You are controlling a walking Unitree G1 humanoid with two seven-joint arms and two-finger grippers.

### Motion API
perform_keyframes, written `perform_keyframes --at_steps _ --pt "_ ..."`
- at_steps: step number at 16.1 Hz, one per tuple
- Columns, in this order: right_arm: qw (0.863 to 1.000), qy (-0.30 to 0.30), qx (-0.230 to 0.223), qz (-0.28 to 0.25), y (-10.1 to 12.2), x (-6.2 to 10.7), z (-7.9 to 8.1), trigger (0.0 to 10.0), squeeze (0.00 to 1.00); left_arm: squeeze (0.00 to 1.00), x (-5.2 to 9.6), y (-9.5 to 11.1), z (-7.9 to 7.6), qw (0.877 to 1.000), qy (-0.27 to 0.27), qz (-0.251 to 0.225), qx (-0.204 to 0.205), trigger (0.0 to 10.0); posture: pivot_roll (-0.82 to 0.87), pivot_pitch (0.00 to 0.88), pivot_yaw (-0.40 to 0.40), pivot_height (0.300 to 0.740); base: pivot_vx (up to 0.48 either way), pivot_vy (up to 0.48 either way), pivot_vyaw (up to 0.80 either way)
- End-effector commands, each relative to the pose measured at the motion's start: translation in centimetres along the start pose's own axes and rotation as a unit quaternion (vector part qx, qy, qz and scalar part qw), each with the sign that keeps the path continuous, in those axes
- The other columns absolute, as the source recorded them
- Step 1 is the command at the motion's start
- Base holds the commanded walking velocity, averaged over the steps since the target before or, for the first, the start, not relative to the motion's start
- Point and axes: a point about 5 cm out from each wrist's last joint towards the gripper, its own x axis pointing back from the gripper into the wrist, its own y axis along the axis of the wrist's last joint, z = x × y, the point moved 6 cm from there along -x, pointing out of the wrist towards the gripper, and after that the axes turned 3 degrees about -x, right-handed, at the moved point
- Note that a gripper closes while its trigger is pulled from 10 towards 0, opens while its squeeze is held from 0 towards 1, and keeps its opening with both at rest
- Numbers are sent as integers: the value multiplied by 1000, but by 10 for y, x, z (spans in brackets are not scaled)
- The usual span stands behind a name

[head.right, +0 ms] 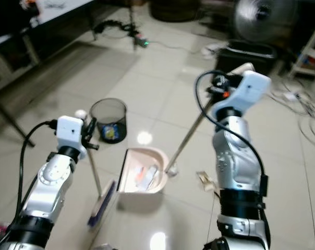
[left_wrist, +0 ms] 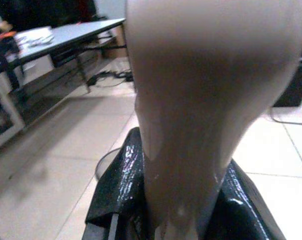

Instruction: Sweep floor

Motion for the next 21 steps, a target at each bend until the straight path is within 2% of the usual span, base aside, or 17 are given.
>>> perform_keyframes --at_steps 1,6,21 --pt "1000 22 -11 -18 11 -4 14 10000 0 0 0 3 6 1000 9 -9 -9 10000 -42 0 0 740 300 0 800" --pt "999 21 -13 -27 19 -7 11 10000 0 0 1 2 10 1000 15 -5 -5 10000 -46 0 4 740 305 0 734" --pt "997 13 -18 -72 51 -14 5 10000 0 0 -2 5 3 1000 6 -9 -2 10000 -55 0 5 740 346 0 0"
